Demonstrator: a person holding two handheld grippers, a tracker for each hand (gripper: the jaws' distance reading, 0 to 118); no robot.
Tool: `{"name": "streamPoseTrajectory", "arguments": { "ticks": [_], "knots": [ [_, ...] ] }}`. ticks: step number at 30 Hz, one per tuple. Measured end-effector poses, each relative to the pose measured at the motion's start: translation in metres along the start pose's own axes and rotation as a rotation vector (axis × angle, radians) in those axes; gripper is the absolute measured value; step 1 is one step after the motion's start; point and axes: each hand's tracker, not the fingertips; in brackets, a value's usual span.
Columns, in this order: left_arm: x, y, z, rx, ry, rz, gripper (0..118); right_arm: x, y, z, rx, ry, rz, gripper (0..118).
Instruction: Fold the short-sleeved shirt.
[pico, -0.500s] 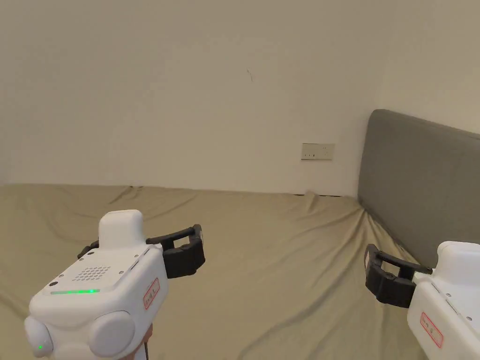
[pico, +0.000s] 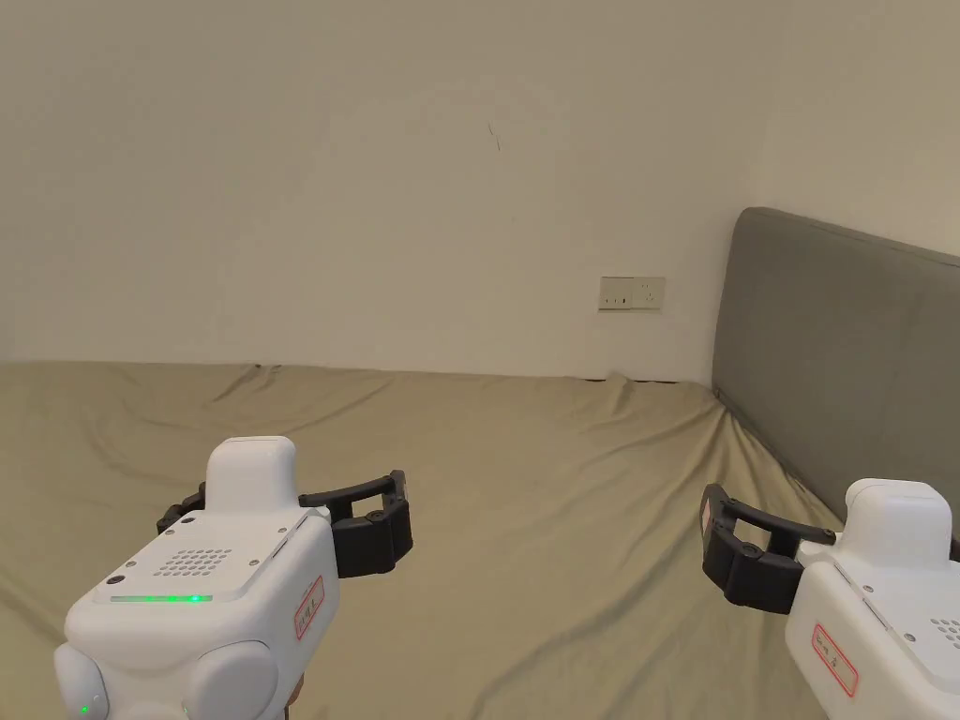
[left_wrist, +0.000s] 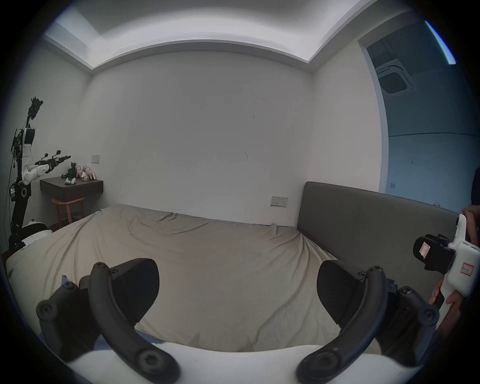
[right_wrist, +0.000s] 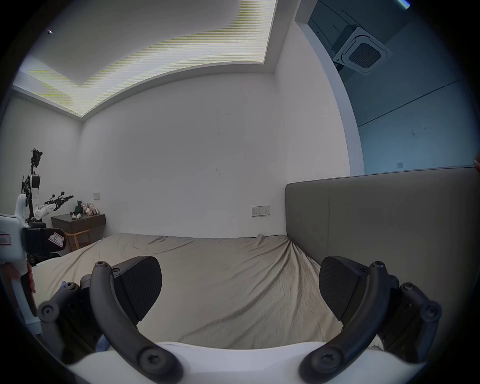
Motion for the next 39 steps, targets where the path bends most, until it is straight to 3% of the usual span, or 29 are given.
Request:
{"name": "streamPoseTrajectory", "arguments": {
  "ticks": [19,39],
  "knots": [
    [0.011,0.001,0.002,0.026,-0.008,-0.05,118,-0.009,-0.007,-0.001,0.026,0.013,0.067,118],
    [0.012,0.001,0.008,0.03,0.002,-0.071,118,-0.013,-0.005,0.001,0.05,0.024,0.085,118]
  ]
}}
